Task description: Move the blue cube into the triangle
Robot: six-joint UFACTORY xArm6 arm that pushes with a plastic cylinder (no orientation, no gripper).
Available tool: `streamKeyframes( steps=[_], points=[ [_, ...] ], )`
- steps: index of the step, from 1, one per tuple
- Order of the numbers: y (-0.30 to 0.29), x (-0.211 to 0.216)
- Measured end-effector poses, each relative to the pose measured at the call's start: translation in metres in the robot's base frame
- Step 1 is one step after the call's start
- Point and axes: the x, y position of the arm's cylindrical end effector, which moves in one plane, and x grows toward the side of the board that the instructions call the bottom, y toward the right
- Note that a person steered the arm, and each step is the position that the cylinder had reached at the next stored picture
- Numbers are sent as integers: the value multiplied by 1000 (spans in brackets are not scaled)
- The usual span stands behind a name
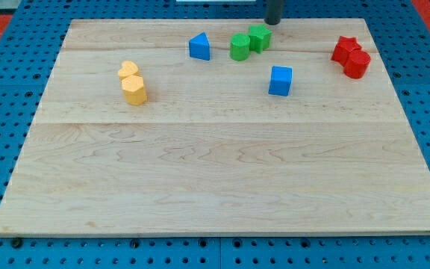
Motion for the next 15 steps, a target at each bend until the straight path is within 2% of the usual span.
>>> streamKeyframes(
  steps=[2,3,4,5,6,7,8,9,10,11,12,14,15],
  points=[
    [-94,58],
    [-97,116],
    [-31,159],
    [-43,207],
    [55,249],
    [105,213],
    [40,183],
    [-47,177],
    [-61,181],
    [-20,205],
    [-25,163],
    [-117,105],
    [-110,116]
  ],
)
